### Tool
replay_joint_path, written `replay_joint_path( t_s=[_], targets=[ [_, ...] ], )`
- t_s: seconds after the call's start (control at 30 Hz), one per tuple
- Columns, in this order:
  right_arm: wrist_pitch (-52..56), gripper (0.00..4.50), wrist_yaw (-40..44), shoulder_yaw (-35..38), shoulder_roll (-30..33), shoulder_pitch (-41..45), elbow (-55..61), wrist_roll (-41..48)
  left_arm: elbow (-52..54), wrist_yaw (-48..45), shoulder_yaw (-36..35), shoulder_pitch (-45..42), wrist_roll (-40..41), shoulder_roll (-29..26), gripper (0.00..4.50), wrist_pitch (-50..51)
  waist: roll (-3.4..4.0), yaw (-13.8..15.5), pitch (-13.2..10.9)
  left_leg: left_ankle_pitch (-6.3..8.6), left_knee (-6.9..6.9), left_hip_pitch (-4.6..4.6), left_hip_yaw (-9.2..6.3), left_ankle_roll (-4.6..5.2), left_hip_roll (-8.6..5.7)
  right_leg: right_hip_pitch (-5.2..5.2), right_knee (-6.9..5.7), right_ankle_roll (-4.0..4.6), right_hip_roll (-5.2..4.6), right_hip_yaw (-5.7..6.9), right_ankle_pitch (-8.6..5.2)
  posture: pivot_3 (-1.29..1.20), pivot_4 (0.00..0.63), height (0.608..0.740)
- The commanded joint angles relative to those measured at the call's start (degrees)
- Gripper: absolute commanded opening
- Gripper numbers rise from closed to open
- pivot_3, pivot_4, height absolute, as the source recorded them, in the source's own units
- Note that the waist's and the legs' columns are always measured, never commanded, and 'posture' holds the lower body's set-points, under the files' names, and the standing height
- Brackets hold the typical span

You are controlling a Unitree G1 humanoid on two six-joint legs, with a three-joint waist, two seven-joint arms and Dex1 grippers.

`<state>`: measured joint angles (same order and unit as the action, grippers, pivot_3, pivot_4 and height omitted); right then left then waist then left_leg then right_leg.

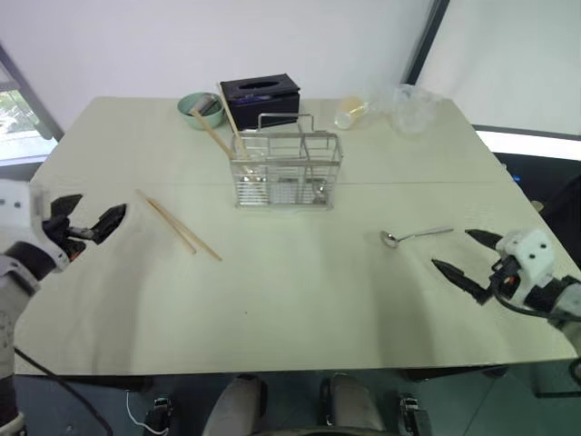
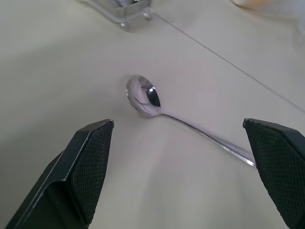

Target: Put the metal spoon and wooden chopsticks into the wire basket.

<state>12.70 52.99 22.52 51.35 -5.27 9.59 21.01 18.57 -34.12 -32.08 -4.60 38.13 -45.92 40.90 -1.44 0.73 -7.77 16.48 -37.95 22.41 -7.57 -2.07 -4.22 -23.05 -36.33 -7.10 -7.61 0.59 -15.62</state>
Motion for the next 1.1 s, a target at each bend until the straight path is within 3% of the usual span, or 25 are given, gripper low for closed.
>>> replay_joint_path(
  t_s=[0.03, 0.17, 0.33, 0.63, 0.83, 1.1],
  targets=[
    [-4.84, 4.5, 7.38, -3.67, 4.75, 8.95, -7.07, -1.22, 4.84, -5.37, 4.36, -2.4, 4.18, -3.43, 4.47, 2.82, 0.02, -0.25, -0.01, 0.0, 0.0, -0.04, 0.01, 0.01, 0.0, 0.03, 0.0, 0.0, 0.0, 0.0, 0.0, 0.0, 0.15, 0.649],
    [-9.06, 4.5, 14.22, -12.85, 6.57, 23.04, -15.98, -5.28, 7.51, -12.09, 10.28, -4.7, 6.93, -6.23, 4.47, 4.11, 0.08, -0.64, -0.05, -0.05, 0.02, -0.04, 0.11, 0.09, 0.03, -0.01, 0.01, 0.04, -0.03, 0.02, 0.03, 0.0, 0.15, 0.649],
    [-23.37, 4.5, 23.12, -27.33, 6.38, 36.8, -32.0, -18.15, 10.78, -18.23, 16.71, -6.04, 7.41, -8.23, 4.47, 3.17, 0.14, -1.23, -0.11, -0.1, 0.19, -0.02, 0.12, 0.16, 0.05, -0.06, 0.07, 0.02, -0.02, 0.07, 0.04, 0.0, 0.15, 0.649],
    [-34.41, 4.5, 25.77, -39.8, -2.53, 61.73, -66.04, -31.94, 13.65, -21.93, 20.73, -7.37, 8.01, -8.62, 4.47, 2.72, 0.24, -1.61, -0.27, -0.13, 0.2, -0.06, 0.23, 0.17, -0.03, -0.06, 0.08, -0.03, 0.03, 0.03, 0.08, 0.0, 0.15, 0.649],
    [-37.98, 4.5, 23.9, -44.1, -7.07, 68.39, -77.58, -38.96, 14.88, -19.85, 21.62, -8.81, 8.41, -7.48, 4.47, 3.08, 0.2, -1.51, -0.24, -0.16, 0.17, -0.08, 0.13, 0.12, -0.03, -0.05, -0.01, -0.1, 0.13, 0.04, 0.12, 0.0, 0.15, 0.649],
    [-38.41, 4.5, 21.91, -45.85, -9.7, 70.86, -82.85, -43.49, 16.76, -17.07, 19.26, -7.84, 10.08, -7.74, 4.47, 3.83, 0.2, -1.76, -0.24, -0.17, 0.13, -0.08, 0.08, 0.09, -0.04, -0.08, -0.1, -0.13, 0.22, -0.05, 0.16, 0.0, 0.15, 0.649]
  ],
)
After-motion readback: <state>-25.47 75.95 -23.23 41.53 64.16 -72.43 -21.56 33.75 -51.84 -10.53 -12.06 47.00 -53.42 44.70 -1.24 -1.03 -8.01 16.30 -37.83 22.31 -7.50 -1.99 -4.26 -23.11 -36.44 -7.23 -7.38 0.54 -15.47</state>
